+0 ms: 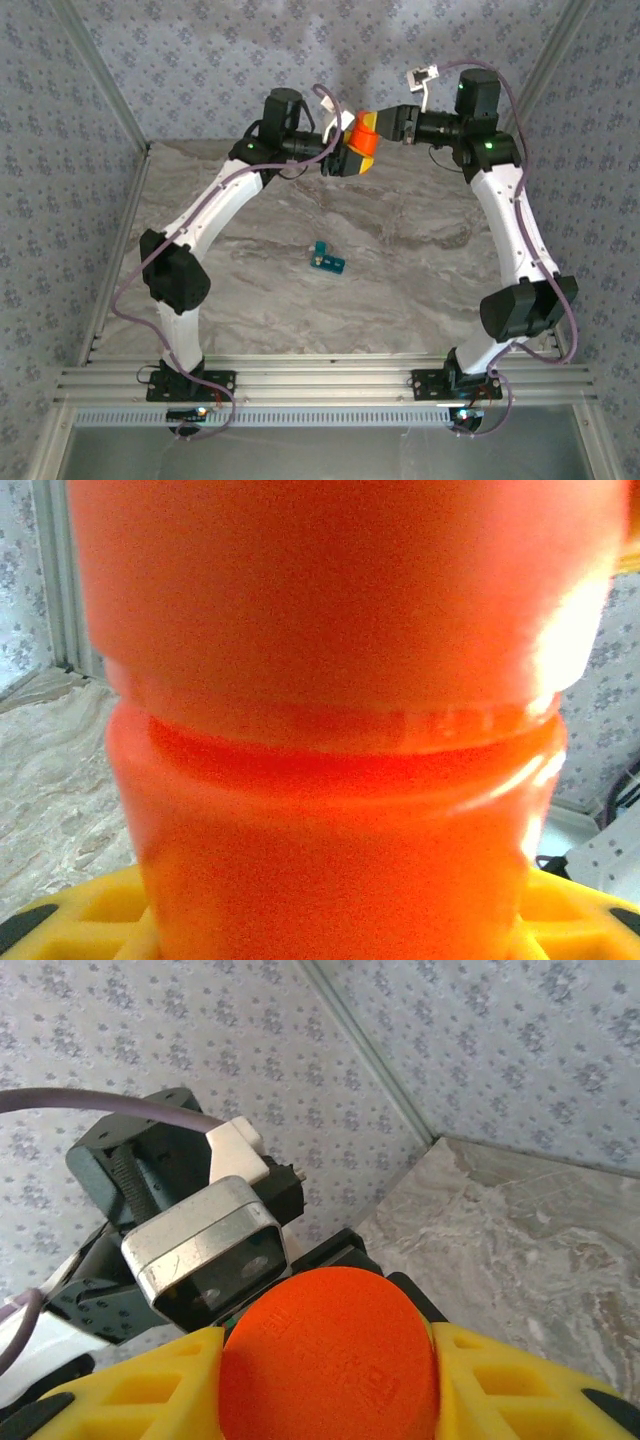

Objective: Sort the pills into containers

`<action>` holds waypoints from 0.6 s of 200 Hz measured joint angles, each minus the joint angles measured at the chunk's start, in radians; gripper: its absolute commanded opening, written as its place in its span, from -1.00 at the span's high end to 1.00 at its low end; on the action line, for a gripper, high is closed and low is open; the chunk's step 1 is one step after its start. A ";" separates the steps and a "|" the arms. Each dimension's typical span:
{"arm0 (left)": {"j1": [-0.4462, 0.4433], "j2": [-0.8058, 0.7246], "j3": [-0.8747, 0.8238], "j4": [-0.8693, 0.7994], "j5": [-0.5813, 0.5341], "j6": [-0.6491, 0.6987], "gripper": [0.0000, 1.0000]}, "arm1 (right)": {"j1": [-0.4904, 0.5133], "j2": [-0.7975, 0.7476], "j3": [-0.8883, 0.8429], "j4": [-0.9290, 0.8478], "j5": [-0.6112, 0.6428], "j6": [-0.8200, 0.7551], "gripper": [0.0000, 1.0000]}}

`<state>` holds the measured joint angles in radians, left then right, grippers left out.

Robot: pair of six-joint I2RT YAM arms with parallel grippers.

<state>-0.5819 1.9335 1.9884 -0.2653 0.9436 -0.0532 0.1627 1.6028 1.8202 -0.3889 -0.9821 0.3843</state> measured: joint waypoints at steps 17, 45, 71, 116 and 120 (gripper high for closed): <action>-0.008 -0.004 -0.031 0.032 -0.035 0.005 1.00 | 0.004 -0.029 -0.054 0.032 0.047 0.007 0.21; -0.021 -0.030 -0.128 0.101 -0.112 0.009 1.00 | 0.024 -0.052 -0.127 0.061 0.129 0.021 0.21; -0.027 -0.042 -0.189 0.159 -0.176 0.011 1.00 | 0.040 -0.053 -0.164 0.087 0.187 0.035 0.21; -0.037 -0.043 -0.209 0.204 -0.234 0.010 1.00 | 0.045 -0.058 -0.176 0.106 0.231 0.048 0.19; -0.037 -0.043 -0.209 0.207 -0.235 0.010 1.00 | 0.045 -0.058 -0.176 0.107 0.233 0.049 0.18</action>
<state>-0.6193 1.8904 1.7794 -0.0582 0.7086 -0.0429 0.2081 1.5444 1.6440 -0.2817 -0.7486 0.4332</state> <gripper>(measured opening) 0.512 0.445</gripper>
